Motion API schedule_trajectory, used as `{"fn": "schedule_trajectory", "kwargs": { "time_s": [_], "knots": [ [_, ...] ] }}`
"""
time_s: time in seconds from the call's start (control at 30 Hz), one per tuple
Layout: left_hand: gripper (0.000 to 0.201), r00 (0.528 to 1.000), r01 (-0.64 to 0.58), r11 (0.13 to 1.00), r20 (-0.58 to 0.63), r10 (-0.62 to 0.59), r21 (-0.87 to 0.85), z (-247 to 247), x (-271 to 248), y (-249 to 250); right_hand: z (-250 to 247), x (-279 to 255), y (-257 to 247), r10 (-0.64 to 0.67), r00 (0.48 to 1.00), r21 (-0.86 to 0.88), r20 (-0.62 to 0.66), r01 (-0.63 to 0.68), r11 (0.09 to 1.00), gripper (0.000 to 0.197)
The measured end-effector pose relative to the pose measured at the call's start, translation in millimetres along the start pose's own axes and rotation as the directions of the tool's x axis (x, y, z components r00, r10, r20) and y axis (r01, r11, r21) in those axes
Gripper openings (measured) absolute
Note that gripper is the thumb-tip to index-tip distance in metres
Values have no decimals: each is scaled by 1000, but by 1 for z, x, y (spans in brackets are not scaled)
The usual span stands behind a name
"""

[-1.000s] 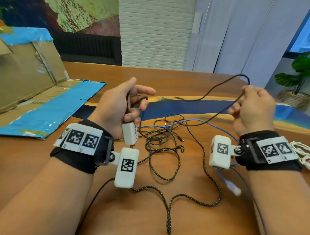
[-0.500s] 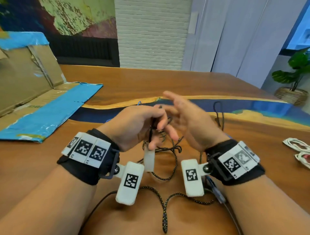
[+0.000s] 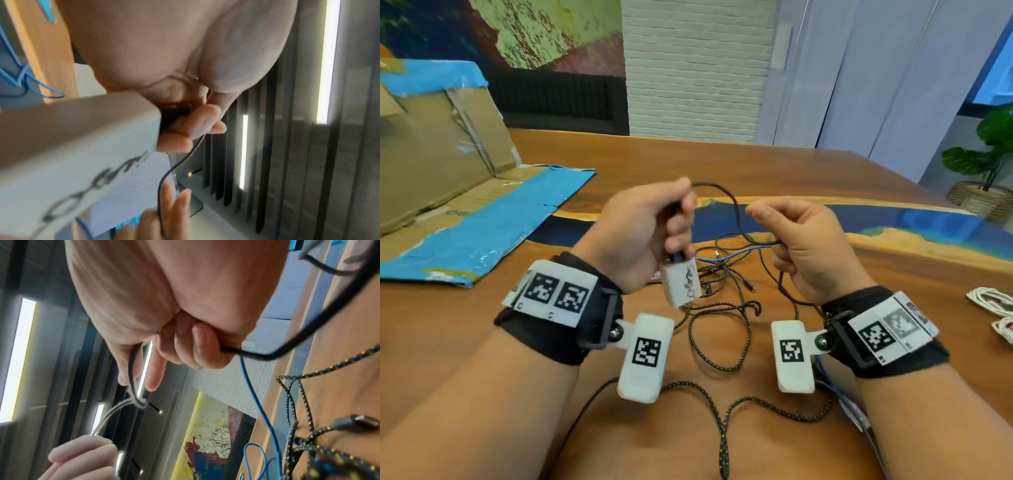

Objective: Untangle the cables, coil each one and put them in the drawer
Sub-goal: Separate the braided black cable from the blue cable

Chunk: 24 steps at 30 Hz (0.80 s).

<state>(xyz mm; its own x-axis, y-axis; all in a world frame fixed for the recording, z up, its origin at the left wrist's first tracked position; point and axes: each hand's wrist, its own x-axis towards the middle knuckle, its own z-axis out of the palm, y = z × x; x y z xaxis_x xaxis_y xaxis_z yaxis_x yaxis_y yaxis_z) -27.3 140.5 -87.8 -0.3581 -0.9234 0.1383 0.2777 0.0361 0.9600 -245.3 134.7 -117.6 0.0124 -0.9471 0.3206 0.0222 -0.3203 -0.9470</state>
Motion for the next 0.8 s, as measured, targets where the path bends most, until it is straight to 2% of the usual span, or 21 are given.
{"fn": "schedule_trajectory", "kwargs": {
  "time_s": [0.1,0.17,0.23,0.33,0.4,0.47,0.53,0.6,0.67,0.73,0.8],
  "knots": [
    [32,994,-77,966,-91,56,-246,-7,2,9,-3,-4,-2,-34,996,-127,79,44,991,22],
    [33,986,-136,930,-138,94,-342,-10,6,9,2,-6,-4,-45,987,-290,155,89,953,14],
    [33,978,-186,910,-159,135,-371,-9,8,4,10,-7,-5,1,962,-455,272,127,881,13],
    [31,970,-154,975,-212,119,-159,-3,10,-5,23,-14,-6,77,896,-547,437,197,814,13],
    [32,974,-88,993,-202,102,79,1,11,-10,24,-18,-10,44,878,-486,476,221,846,12],
    [34,985,-43,950,-145,92,309,3,10,-14,19,-16,-12,-11,902,-361,431,184,914,19],
    [33,999,-2,908,-44,22,420,5,8,-18,13,-13,-12,-50,945,-242,323,134,961,21],
    [31,996,47,907,53,-76,419,7,6,-21,10,-9,-10,-88,977,-206,195,128,970,17],
    [38,985,73,904,111,-131,422,10,3,-21,9,-5,-5,-124,988,-222,88,141,965,13],
    [45,986,48,918,126,-105,393,10,2,-21,7,-1,1,-120,993,-214,10,119,970,18],
    [40,995,10,970,98,-34,241,11,3,-20,9,1,4,-68,998,-190,11,69,979,16]
  ]
}}
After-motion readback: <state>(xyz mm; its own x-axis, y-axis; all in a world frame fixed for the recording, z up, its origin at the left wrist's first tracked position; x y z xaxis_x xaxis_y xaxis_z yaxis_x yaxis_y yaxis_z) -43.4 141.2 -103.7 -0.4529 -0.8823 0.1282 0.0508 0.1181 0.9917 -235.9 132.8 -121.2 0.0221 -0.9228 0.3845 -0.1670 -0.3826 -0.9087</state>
